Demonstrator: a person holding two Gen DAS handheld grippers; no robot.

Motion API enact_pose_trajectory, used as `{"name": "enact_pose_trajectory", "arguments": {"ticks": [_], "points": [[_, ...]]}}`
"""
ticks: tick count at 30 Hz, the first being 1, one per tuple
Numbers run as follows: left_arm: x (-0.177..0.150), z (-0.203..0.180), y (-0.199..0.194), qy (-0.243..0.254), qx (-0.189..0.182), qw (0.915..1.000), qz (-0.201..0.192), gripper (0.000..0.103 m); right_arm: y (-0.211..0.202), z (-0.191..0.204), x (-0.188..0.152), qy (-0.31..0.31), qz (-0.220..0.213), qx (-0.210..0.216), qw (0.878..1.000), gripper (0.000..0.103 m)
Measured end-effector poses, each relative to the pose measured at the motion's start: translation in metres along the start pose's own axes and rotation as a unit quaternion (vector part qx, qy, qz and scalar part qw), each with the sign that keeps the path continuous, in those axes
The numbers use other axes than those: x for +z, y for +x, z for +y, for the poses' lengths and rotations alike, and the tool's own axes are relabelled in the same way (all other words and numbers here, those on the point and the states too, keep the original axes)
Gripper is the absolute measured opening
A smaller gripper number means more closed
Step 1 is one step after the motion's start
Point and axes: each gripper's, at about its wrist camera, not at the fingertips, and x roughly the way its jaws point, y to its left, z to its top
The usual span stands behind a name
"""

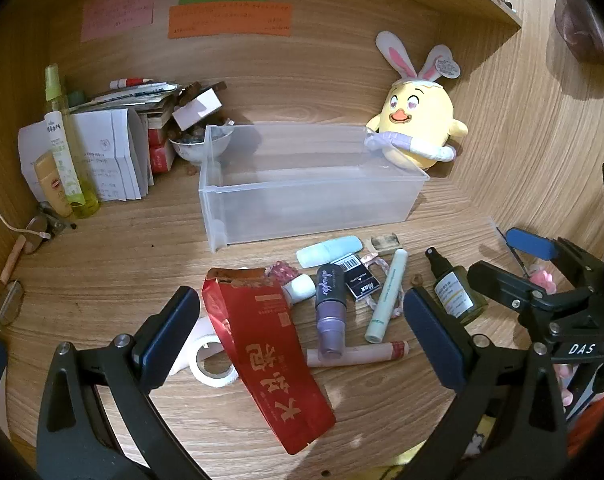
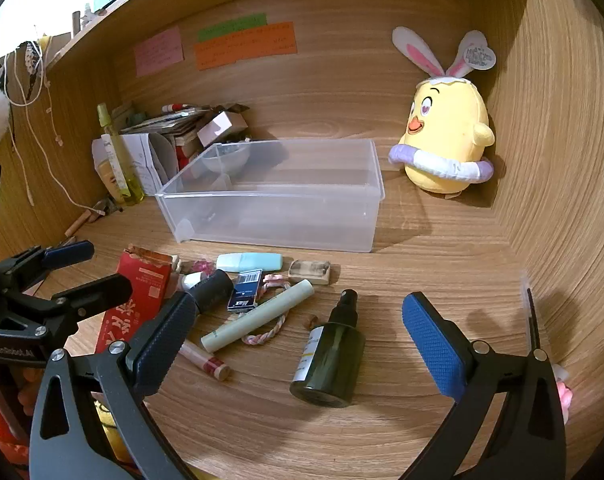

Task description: Organize objects

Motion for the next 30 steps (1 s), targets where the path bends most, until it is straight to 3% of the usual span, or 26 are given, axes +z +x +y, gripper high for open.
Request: {"name": "enact_pose_trajectory", "arguments": {"ticks": [30], "points": [[0.0013, -0.0021, 0.0010, -0.006, -0.006, 1.0000, 0.002, 0.103, 0.0026, 0.0033, -0.0023, -0.007, 0.004, 0.005, 1.000, 0.103]]}}
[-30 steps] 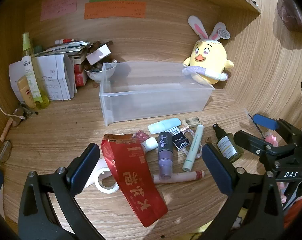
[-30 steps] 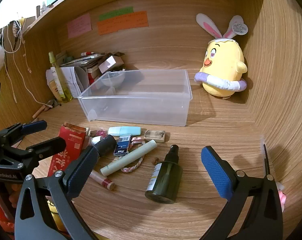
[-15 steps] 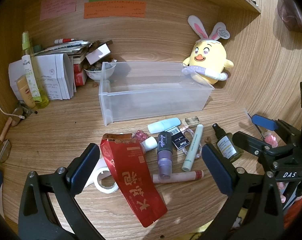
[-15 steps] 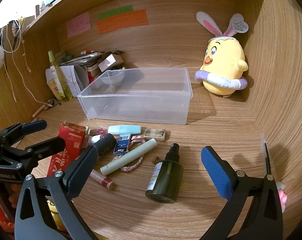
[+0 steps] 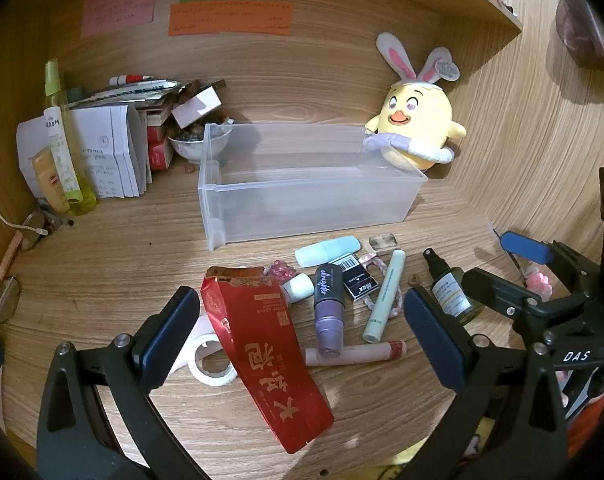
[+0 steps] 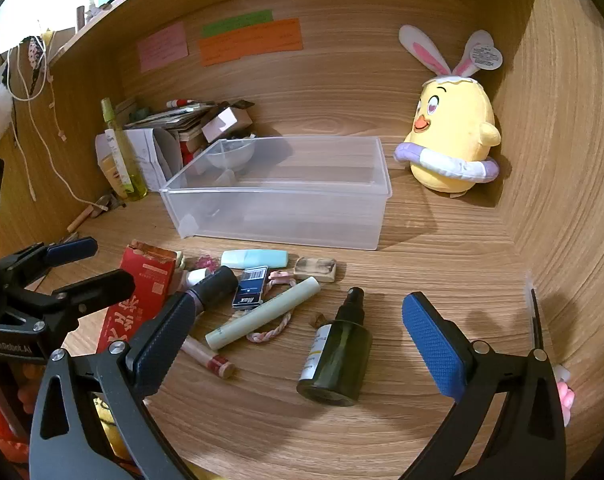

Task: Organize objects
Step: 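Move both tools toward the scattered items in front of the clear box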

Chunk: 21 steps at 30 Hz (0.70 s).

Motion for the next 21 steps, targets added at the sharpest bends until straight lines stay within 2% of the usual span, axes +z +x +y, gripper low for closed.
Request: {"name": "enact_pose_trajectory", "arguments": {"ticks": [7, 13, 14, 16, 21], "points": [[0.002, 0.007, 0.000, -0.004, -0.023, 0.9997, 0.000, 0.103, 0.000, 0.002, -0.001, -0.001, -0.002, 0.002, 1.000, 0.103], [0.003, 0.019, -0.001, -0.014, -0.017, 0.9998, -0.003, 0.102, -0.002, 0.004, 0.000, -0.011, -0.017, -0.017, 1.000, 0.103], [0.004, 0.022, -0.002, -0.018, -0.021, 0.9996, -0.005, 0.100, -0.002, 0.003, 0.000, -0.012, -0.019, -0.019, 1.000, 0.103], [0.005, 0.030, -0.004, -0.025, -0.022, 0.9994, -0.004, 0.080, -0.002, 0.001, 0.001, -0.007, -0.021, -0.017, 1.000, 0.103], [0.003, 0.044, -0.003, -0.034, -0.007, 0.9994, 0.005, 0.079, -0.003, -0.008, 0.001, 0.005, -0.024, -0.019, 1.000, 0.102]]}}
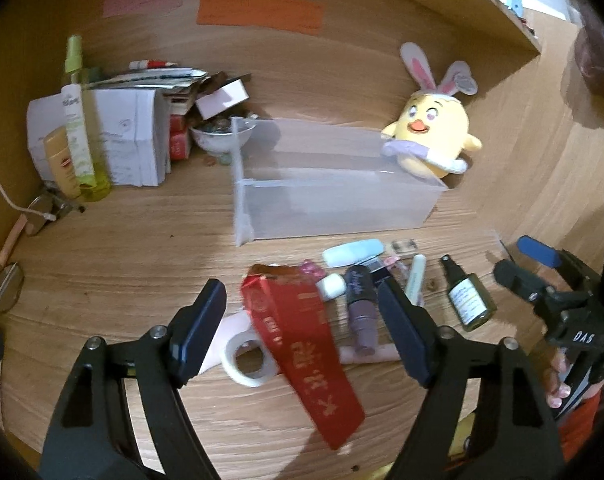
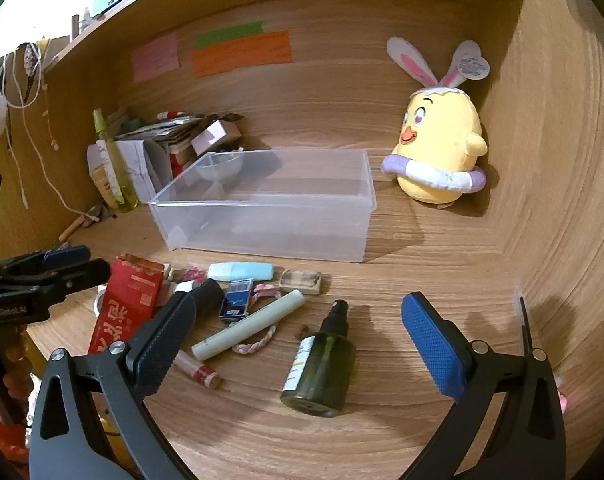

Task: Organize objects
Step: 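Move both tools toward the scattered items in front of the clear box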

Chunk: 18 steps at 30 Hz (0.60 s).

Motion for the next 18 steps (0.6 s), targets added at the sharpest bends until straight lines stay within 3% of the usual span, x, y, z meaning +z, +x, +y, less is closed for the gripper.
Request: {"name": "enact_pose_trajectory", "arguments": {"ticks": [10, 18], "points": [[-0.008, 0.035, -0.006, -0.008, 0.041, 0.9991, 0.008, 0.079, 0.009, -0.019, -0.006, 0.019, 0.021, -0.027, 0.999, 0.091], [-0.024, 0.060, 0.004, -0.036, 0.046, 0.9971, 0.048, 0.079, 0.022, -0.027, -0.018, 0.033, 0.048, -0.033, 0.998, 0.078]]}}
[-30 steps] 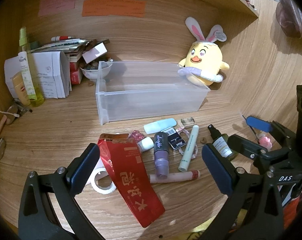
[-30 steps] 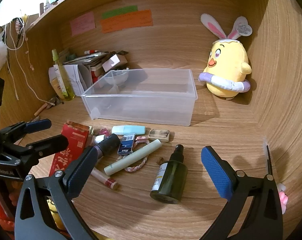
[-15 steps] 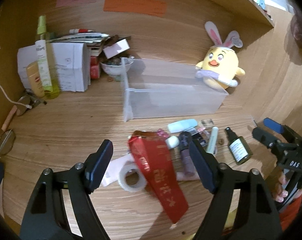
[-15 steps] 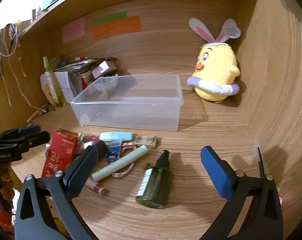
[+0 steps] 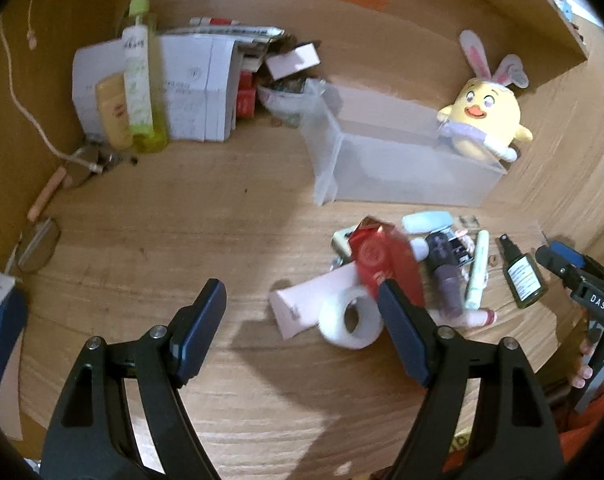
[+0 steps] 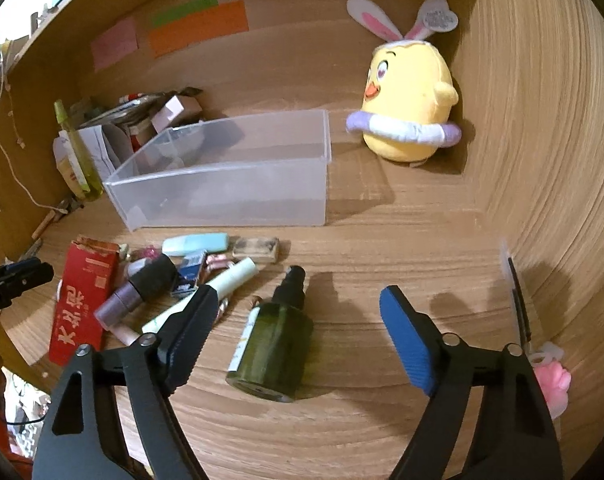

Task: Organize objects
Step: 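Move both tools toward the scattered items in front of the clear box, then grasp the white tape roll with the left tool while the right tool grasps the green spray bottle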

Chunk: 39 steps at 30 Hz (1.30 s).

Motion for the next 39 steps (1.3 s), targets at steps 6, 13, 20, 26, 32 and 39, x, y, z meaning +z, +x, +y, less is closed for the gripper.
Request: {"name": "enact_pose_trajectory", "arguments": {"ticks": [6, 13, 20, 26, 32, 39], "points": [[-0.010, -0.010, 0.001, 0.029, 0.001, 0.9996, -0.004, 0.077, 0.009, -0.003, -0.006, 0.003, 0.019, -0.005, 1.000, 0.069], [-0.014, -0.023, 0.007, 0.050, -0.006, 0.9987, 0.003, 0.067, 0.022, -0.005, -0.009, 0.017, 0.040, 0.013, 0.999, 0.059], [-0.015, -0.027, 0.016, 0.050, -0.012, 0.9986, 0.011, 0.059, 0.030, -0.004, -0.009, 0.020, 0.049, 0.018, 0.998, 0.052], [-0.014, -0.031, 0.019, 0.048, -0.027, 0.9984, 0.008, 0.048, 0.036, -0.004, -0.008, 0.022, 0.057, 0.026, 0.998, 0.043], [-0.015, -0.034, 0.019, 0.054, -0.041, 0.9977, 0.007, 0.037, 0.040, -0.004, -0.007, 0.019, 0.060, 0.028, 0.998, 0.038], [-0.013, -0.031, 0.017, 0.048, -0.039, 0.9981, 0.006, 0.018, 0.037, -0.002, -0.008, 0.013, 0.051, 0.021, 0.998, 0.038]]}}
